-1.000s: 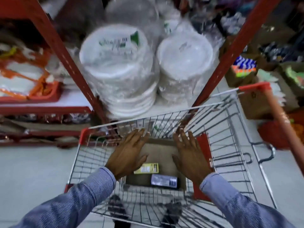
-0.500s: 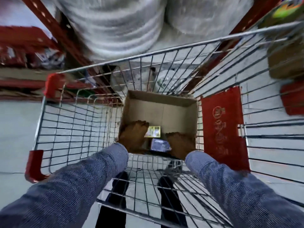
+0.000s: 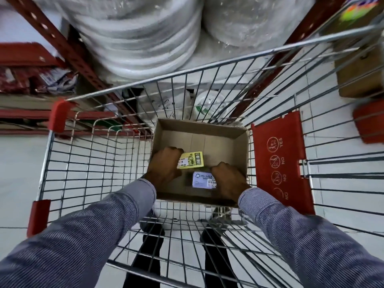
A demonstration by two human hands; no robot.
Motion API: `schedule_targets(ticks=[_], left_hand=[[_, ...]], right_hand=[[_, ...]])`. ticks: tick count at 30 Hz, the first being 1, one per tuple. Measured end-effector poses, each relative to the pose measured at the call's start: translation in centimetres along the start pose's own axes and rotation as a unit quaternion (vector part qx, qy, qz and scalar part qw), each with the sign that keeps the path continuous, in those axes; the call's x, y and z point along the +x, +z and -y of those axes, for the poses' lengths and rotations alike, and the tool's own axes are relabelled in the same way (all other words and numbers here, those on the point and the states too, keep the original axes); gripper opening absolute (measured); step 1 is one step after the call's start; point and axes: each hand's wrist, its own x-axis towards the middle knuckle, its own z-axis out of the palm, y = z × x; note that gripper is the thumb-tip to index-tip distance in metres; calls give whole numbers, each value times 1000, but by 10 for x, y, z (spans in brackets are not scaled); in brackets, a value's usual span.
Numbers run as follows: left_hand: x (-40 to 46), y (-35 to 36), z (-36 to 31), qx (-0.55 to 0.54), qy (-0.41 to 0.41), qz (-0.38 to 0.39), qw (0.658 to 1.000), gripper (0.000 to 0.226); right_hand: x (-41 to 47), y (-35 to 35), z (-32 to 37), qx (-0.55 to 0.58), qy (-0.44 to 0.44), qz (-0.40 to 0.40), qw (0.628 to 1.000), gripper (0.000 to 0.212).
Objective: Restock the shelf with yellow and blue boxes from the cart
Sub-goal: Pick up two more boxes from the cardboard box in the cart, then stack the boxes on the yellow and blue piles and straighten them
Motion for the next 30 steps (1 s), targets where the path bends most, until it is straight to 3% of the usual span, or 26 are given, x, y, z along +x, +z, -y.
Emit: schedule_targets(ticks=[4, 9, 14, 19, 30], left_hand=[[-18, -59, -15, -15, -9, -86, 996, 52], [-62, -168, -34, -30, 14, -181, 983, 39], [-122, -285, -59, -13, 9, -287, 958, 56], [-184, -393, -82, 8, 13, -383, 924, 64], [-279, -563, -130, 50, 83, -551, 829, 65]], right_hand=[[-17, -60, 5, -7, -11, -11, 1000, 49], [-53, -158, 21, -27, -22, -113, 993, 53], [-104, -265, 44, -30, -43, -231, 971, 31], [-172, -370, 77, -64, -53, -308, 948, 41], [-314, -536, 142, -107, -93, -529, 837, 38]])
